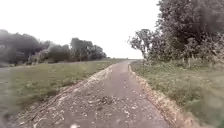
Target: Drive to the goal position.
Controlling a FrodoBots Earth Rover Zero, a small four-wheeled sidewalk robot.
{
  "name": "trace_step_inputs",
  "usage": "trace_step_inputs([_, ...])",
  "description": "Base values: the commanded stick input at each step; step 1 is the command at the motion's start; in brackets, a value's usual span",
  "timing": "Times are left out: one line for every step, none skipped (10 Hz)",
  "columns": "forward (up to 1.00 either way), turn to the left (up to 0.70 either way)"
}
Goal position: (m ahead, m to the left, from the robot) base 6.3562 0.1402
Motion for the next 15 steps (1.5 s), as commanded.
trace_step_inputs([0.7, -0.34])
trace_step_inputs([0.7, -0.34])
trace_step_inputs([0.7, -0.34])
trace_step_inputs([0.7, -0.34])
trace_step_inputs([0.7, 0.0])
trace_step_inputs([0.7, 0.0])
trace_step_inputs([0.7, 0.0])
trace_step_inputs([0.7, 0.0])
trace_step_inputs([0.7, 0.0])
trace_step_inputs([0.7, 0.0])
trace_step_inputs([0.7, 0.0])
trace_step_inputs([0.7, 0.0])
trace_step_inputs([0.7, 0.0])
trace_step_inputs([0.7, 0.0])
trace_step_inputs([0.7, 0.0])
